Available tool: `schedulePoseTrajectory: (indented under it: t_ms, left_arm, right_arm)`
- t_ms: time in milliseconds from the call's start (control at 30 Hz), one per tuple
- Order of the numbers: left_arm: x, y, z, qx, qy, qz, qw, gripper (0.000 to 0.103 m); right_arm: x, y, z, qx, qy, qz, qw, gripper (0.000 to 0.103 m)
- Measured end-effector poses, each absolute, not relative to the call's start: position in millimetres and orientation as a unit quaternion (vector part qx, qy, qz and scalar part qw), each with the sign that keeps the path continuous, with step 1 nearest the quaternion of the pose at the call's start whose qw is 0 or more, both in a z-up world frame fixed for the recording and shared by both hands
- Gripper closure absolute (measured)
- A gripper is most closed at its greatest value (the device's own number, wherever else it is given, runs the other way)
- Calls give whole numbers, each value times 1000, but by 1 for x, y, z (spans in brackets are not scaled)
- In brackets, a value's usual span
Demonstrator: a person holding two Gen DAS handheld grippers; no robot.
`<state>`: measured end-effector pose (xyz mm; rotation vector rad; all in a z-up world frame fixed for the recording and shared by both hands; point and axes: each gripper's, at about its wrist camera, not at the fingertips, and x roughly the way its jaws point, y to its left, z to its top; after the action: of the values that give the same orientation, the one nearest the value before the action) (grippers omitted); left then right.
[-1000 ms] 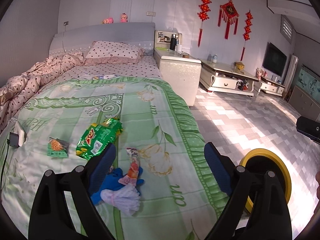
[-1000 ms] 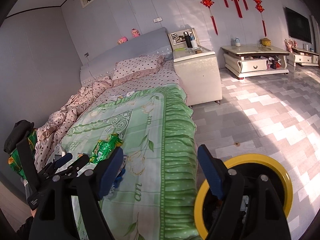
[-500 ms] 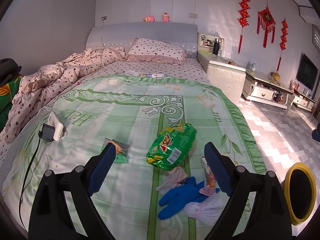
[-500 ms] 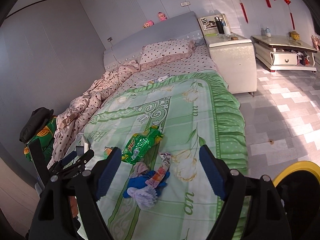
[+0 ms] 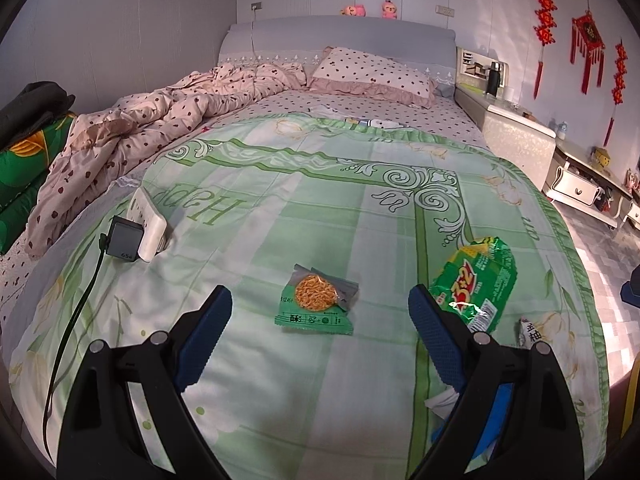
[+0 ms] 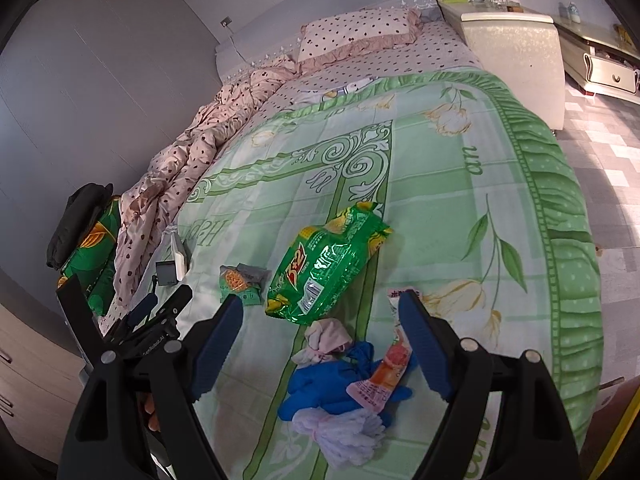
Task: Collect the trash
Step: 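Move both tools back over the bed toward the green snack packets, then grasp the small green snack packet with the left tool while the right tool grasps the green chip bag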
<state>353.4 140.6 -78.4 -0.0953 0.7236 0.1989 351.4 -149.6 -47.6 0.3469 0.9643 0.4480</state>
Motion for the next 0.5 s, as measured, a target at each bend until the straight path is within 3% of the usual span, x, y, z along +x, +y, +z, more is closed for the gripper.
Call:
schedulePoseTrajectory:
  t_ms: [500]
  left_arm:
    - [409, 174, -156, -60, 398, 107, 909, 17]
  right_arm:
    - [435, -109, -140, 217, 535, 208, 790, 26]
